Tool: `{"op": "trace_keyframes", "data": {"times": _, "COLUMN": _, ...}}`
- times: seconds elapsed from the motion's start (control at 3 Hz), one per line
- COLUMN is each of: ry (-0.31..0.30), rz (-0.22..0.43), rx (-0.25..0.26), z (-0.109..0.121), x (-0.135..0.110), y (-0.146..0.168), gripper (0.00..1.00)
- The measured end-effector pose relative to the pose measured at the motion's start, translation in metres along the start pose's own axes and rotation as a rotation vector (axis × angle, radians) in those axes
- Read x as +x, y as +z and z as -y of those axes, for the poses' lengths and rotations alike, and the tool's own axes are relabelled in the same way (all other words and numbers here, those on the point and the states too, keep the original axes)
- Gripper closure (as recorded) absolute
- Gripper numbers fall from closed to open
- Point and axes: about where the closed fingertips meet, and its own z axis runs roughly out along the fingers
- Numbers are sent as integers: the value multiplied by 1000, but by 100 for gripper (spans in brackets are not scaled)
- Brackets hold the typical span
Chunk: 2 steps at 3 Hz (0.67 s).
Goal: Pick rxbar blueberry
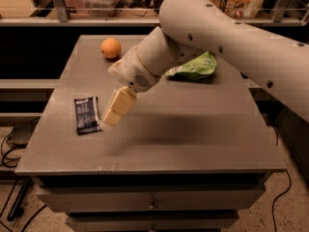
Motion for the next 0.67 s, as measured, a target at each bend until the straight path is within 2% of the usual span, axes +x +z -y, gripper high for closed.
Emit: {"op": "trace_keyframes", "data": {"times": 0.67, "ry": -36, "rz": 25, "rx": -32, "z": 9, "x": -11, "y": 53, "gripper": 0}}
